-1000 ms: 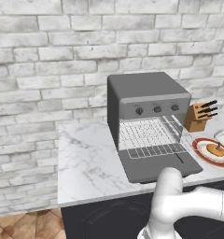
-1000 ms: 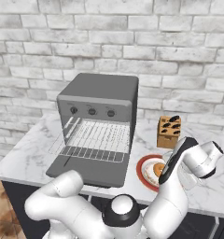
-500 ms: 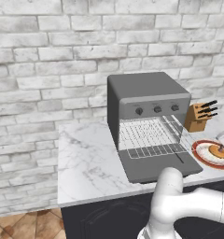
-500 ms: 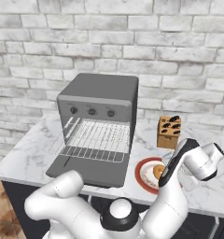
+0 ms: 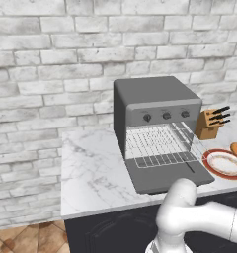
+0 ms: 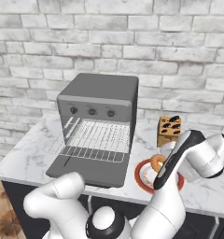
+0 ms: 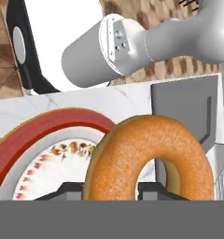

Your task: Pick up the bagel from the plate, place it on the toaster oven rack, close the door, and set the timer.

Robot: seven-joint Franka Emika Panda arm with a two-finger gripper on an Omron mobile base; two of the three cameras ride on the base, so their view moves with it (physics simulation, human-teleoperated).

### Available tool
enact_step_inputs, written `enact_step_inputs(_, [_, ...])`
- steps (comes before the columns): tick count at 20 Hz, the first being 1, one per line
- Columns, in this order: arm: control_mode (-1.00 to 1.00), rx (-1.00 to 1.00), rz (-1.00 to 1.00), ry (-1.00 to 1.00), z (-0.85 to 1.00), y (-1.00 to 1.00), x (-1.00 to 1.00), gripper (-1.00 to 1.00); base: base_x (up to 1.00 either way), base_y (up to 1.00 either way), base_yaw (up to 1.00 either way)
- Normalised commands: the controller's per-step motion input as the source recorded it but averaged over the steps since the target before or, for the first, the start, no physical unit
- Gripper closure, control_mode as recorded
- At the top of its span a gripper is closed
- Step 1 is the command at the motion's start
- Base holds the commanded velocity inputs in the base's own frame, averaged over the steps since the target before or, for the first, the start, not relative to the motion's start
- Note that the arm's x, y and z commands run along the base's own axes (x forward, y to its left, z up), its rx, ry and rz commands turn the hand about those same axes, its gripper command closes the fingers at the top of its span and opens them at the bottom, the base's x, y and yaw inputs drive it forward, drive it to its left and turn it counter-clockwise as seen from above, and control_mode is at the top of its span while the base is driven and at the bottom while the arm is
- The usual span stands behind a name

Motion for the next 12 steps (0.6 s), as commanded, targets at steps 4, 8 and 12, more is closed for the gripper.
enact_step_inputs(4, [-1.0,-0.03,0.06,-0.18,1.0,0.57,-0.3,1.0,0.0,0.0,0.0])
enact_step_inputs(8, [-1.0,-0.06,0.06,-0.11,0.89,0.85,-0.19,1.0,0.0,0.0,0.0])
enact_step_inputs(12, [-1.0,-0.06,0.07,-0.05,0.56,0.99,0.0,1.0,0.0,0.0,0.0])
